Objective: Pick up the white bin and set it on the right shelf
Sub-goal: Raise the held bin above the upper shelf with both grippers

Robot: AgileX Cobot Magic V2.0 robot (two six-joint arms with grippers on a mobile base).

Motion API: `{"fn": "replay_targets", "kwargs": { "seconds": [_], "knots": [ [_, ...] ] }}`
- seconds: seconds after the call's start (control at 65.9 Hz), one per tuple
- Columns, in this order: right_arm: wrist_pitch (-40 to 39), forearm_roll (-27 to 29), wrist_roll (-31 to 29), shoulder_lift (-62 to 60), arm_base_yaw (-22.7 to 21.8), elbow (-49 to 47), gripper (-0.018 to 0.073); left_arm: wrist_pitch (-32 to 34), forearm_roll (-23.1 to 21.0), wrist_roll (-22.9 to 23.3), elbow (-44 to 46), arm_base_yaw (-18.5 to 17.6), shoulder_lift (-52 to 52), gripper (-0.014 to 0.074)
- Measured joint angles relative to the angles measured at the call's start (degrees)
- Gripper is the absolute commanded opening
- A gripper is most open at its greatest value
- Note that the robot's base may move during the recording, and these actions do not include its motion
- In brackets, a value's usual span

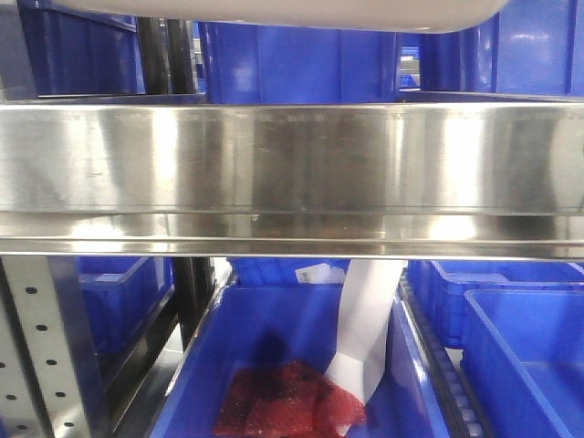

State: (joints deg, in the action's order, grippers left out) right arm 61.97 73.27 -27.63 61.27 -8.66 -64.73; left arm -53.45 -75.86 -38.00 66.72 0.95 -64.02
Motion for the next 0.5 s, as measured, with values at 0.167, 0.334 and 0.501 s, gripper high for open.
{"fn": "replay_targets", "kwargs": {
  "seconds": [0.167, 0.334, 0.501],
  "knots": [
    [-2.8, 2.8, 0.1, 3.1, 0.0, 0.0, 0.0464, 0.4, -2.7, 0.5, 0.0, 0.0, -5.3, 0.0248],
    [-4.4, 4.6, 0.2, 6.1, 0.0, 0.0, 0.0464, -0.2, -3.1, 0.7, 0.0, 0.0, -9.9, 0.0248],
    [-7.2, 6.3, 0.3, 8.9, 0.0, 0.0, 0.0464, -1.2, -3.2, 0.7, 0.0, -0.2, -11.7, 0.0249]
  ]
}}
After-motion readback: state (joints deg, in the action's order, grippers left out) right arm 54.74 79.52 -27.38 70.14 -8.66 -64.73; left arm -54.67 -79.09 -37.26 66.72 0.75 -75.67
